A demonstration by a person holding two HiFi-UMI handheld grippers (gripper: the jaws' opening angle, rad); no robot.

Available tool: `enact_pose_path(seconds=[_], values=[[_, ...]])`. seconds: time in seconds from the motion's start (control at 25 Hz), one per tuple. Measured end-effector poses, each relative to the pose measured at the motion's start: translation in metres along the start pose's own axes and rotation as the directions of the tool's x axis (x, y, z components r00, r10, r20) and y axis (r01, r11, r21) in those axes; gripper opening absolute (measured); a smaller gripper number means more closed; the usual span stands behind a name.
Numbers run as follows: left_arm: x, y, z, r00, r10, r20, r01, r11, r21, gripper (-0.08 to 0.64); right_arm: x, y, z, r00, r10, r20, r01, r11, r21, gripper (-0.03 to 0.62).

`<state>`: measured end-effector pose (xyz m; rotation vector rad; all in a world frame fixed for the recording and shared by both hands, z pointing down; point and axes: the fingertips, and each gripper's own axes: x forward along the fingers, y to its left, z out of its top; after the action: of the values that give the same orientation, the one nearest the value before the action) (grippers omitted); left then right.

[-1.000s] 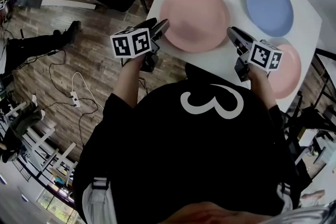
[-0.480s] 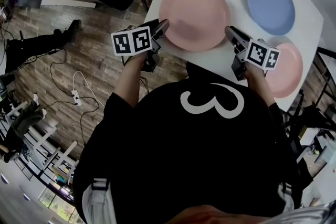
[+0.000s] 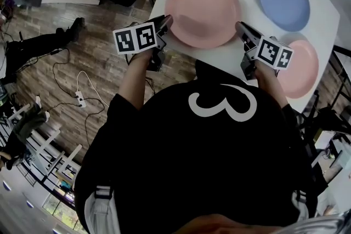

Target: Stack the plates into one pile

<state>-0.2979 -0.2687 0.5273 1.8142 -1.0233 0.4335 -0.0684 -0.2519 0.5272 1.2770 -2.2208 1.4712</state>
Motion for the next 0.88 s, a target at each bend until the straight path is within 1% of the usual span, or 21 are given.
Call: enact_pose_path(seconds=[0.24, 0.52, 0.88], values=[[-0.001, -0.001, -0.002, 1.000, 0.017, -0.008, -0.017, 1.000, 0.014, 0.080, -0.001, -0.001, -0.002, 1.000, -0.021, 0.013, 0.021, 1.000, 0.003, 0.062], [-0.006, -0.004, -0.003, 1.000, 0.023, -0.007, -0.022, 0.999, 0.025, 0.078, -0.006, 0.002, -0.002, 0.999, -0.015, 0.039, 0.015, 1.000, 0.008, 0.058], [-0.023, -0.022, -0.002, 0.999, 0.025, 0.029, -0.027, 0.997, 0.074, 0.077, -0.026, 0.013, -0.002, 0.994, 0.000, 0.108, 0.000, 1.000, 0.003, 0.054]])
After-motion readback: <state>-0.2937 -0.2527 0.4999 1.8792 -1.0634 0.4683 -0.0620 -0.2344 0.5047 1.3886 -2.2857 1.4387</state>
